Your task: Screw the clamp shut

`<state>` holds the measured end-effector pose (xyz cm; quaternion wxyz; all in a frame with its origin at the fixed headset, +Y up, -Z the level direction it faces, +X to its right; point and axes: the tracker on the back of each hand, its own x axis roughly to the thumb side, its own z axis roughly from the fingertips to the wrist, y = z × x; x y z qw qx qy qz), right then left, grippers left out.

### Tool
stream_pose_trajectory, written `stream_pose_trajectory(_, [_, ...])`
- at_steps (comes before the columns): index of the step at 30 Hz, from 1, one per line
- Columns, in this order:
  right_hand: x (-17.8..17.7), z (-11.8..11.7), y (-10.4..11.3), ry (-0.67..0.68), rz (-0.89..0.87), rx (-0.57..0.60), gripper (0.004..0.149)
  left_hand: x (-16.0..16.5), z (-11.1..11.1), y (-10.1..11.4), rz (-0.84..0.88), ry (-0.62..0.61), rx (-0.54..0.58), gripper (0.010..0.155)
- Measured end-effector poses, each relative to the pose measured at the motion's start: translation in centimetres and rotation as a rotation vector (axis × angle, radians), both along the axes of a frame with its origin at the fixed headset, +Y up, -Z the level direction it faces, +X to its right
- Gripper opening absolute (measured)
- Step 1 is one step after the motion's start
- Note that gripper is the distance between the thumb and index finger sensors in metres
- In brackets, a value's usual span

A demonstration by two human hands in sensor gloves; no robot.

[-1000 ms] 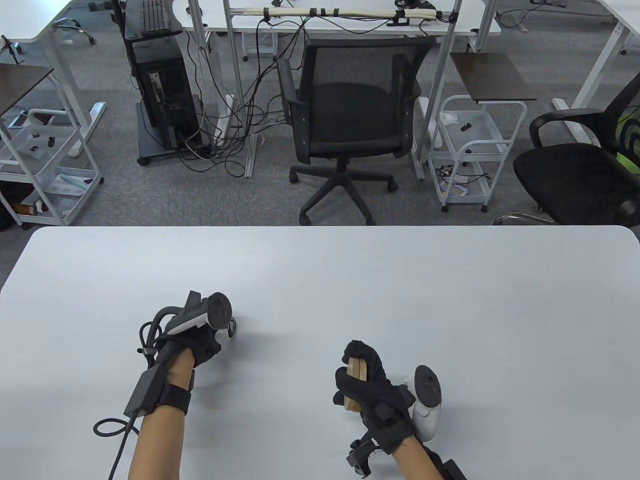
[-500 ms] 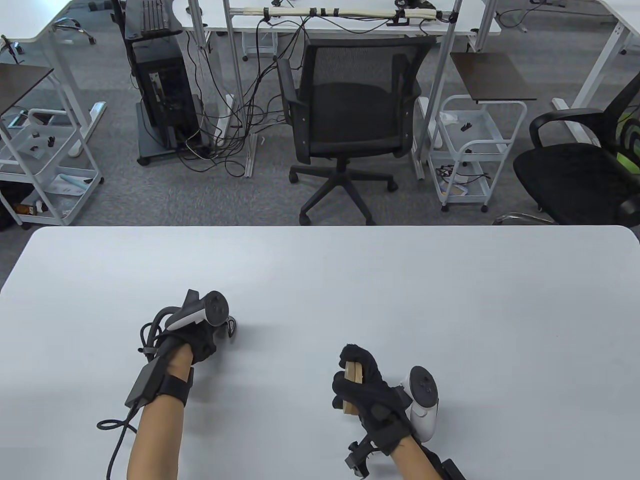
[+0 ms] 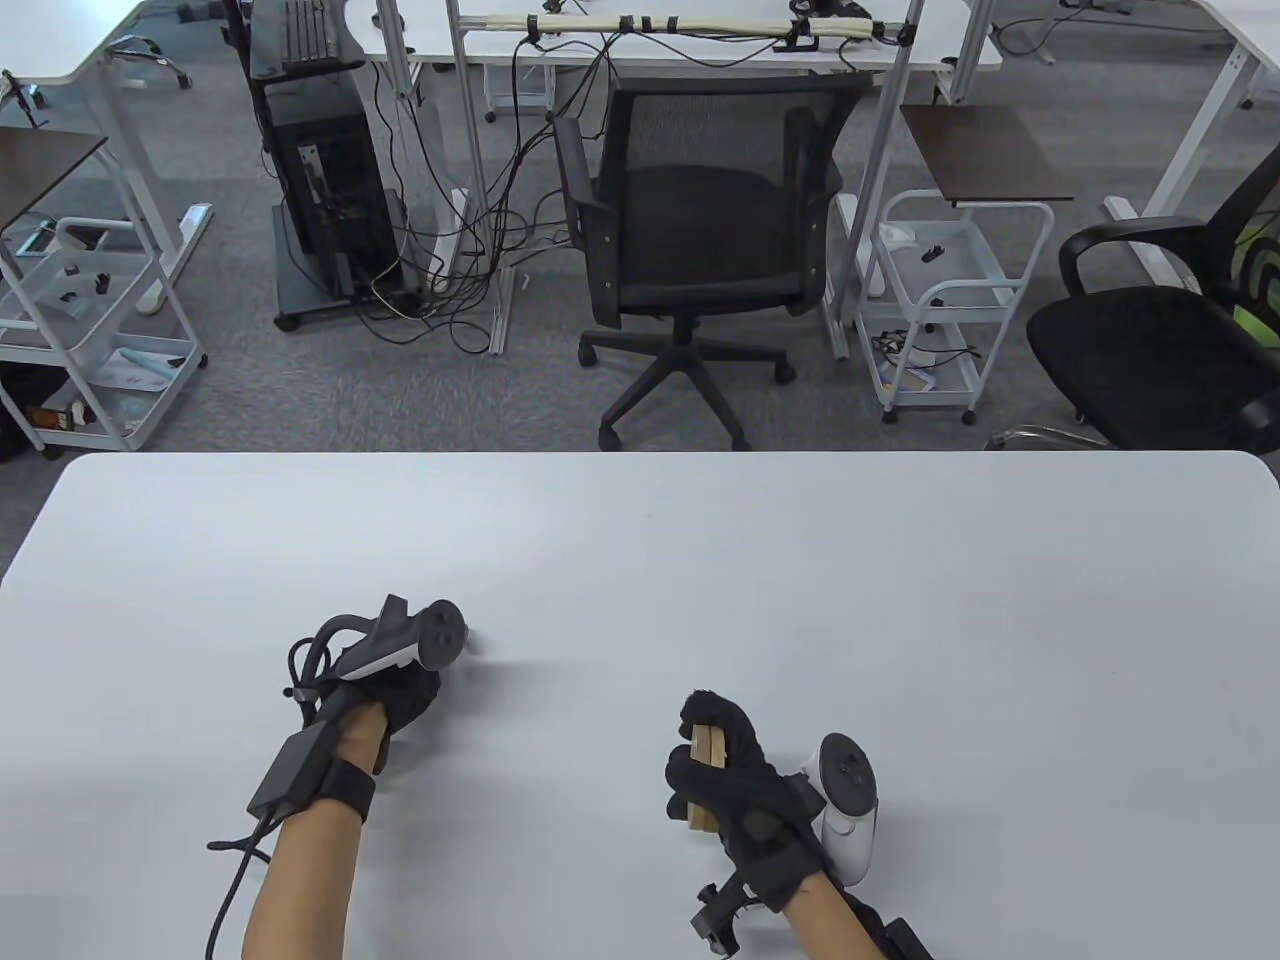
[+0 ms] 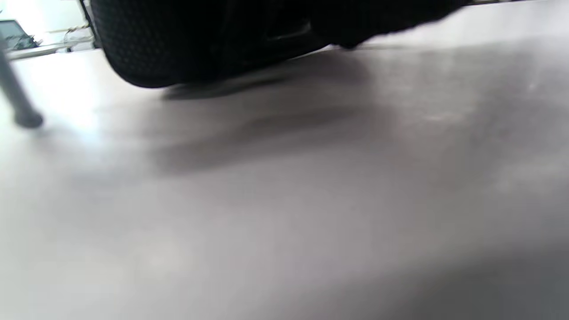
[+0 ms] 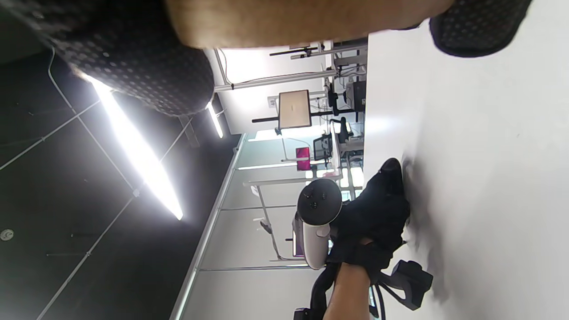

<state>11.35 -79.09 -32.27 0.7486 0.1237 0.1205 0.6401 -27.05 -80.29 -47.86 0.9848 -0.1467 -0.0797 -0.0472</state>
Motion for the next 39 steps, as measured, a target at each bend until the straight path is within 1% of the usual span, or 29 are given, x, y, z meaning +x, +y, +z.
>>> stream_pose_trajectory(2, [0.2, 0.0, 0.1, -0.008, -0.004, 0.005, 0.08, -0.4, -0.2, -0.1, 0.042, 0.071, -0.047, 0.064])
stream_pose_trajectory(4, [0.4, 0.0, 0.2, -0.015, -0.004, 0.008, 0.08, -0.8, -0.6, 0.0, 0.141, 0.164, -0.125, 0.069])
stream_pose_trajectory(5, [0.4, 0.0, 0.2, -0.016, -0.005, 0.008, 0.08, -0.9, -0.8, 0.0, 0.173, 0.189, -0.153, 0.072])
stream_pose_trajectory(6, [0.5, 0.0, 0.2, -0.019, -0.009, 0.007, 0.08, -0.9, -0.8, 0.1, 0.176, 0.245, -0.171, 0.074])
stream_pose_trajectory(7, [0.6, 0.0, 0.2, -0.022, -0.016, 0.004, 0.08, -1.0, -1.0, 0.5, 0.148, 0.238, -0.128, 0.072])
stream_pose_trajectory(9, [0.7, 0.0, 0.3, -0.021, -0.027, 0.004, 0.08, -1.0, -0.9, 1.3, 0.11, 0.254, -0.114, 0.066])
stream_pose_trajectory(11, [0.7, 0.1, 0.7, -0.012, -0.04, 0.014, 0.08, -0.9, -0.5, 2.1, 0.13, 0.271, -0.095, 0.065])
stream_pose_trajectory(12, [0.7, 0.2, 0.9, -0.008, -0.037, 0.025, 0.08, -0.9, -0.3, 2.7, 0.157, 0.279, -0.026, 0.064])
stream_pose_trajectory(14, [0.6, 0.3, 1.0, -0.01, -0.022, 0.04, 0.081, -0.9, 0.2, 3.6, 0.246, 0.292, 0.016, 0.066])
stream_pose_trajectory(15, [0.6, 0.4, 1.0, -0.017, -0.007, 0.041, 0.08, -0.9, 0.4, 4.0, 0.313, 0.297, 0.012, 0.069])
stream_pose_trajectory(16, [0.7, 0.5, 1.0, -0.037, 0.011, 0.034, 0.081, -0.7, 0.8, 4.2, 0.384, 0.316, -0.034, 0.071])
stream_pose_trajectory(19, [0.8, 0.5, 0.9, -0.061, 0.022, 0.033, 0.08, -0.2, 1.8, 4.7, 0.513, 0.303, -0.035, 0.072])
stream_pose_trajectory(21, [0.9, 0.3, 0.8, -0.061, 0.012, 0.033, 0.08, 0.1, 2.5, 4.9, 0.561, 0.295, -0.003, 0.08])
stream_pose_trajectory(22, [1.0, 0.3, 0.8, -0.058, 0.007, 0.033, 0.08, 0.3, 2.7, 4.9, 0.581, 0.282, -0.007, 0.084])
stream_pose_trajectory(25, [0.9, 0.3, 0.9, -0.047, 0.005, 0.036, 0.08, 1.1, 3.9, 5.0, 0.71, 0.253, -0.035, 0.093])
stream_pose_trajectory(26, [0.8, 0.3, 1.0, -0.035, 0.005, 0.042, 0.08, 1.3, 4.2, 5.1, 0.758, 0.249, -0.033, 0.093])
stream_pose_trajectory(28, [0.5, 0.4, 1.2, -0.013, 0.018, 0.063, 0.079, 1.8, 4.9, 5.2, 0.85, 0.227, -0.071, 0.095])
stream_pose_trajectory(31, [0.0, 0.5, 1.2, 0.014, 0.046, 0.081, 0.078, 2.5, 6.3, 5.5, 0.968, 0.191, -0.056, 0.098])
stream_pose_trajectory(33, [-0.3, 0.5, 1.1, 0.026, 0.06, 0.086, 0.076, 3.4, 7.6, 5.5, 1.096, 0.152, -0.067, 0.099])
stream_pose_trajectory(35, [-0.4, 0.5, 1.0, 0.034, 0.078, 0.087, 0.073, 4.2, 8.6, 5.6, 1.157, 0.125, -0.062, 0.099])
stream_pose_trajectory(37, [-0.6, 0.5, 1.0, 0.049, 0.12, 0.093, 0.071, 5.0, 10.1, 5.9, 1.181, 0.1, 0.004, 0.097])
stream_pose_trajectory(38, [-0.7, 0.5, 1.0, 0.058, 0.138, 0.094, 0.071, 5.1, 10.6, 6.0, 1.187, 0.113, 0.055, 0.096])
stream_pose_trajectory(39, [-0.7, 0.6, 0.9, 0.066, 0.162, 0.101, 0.07, 5.4, 11.3, 5.9, 1.229, 0.127, 0.131, 0.094])
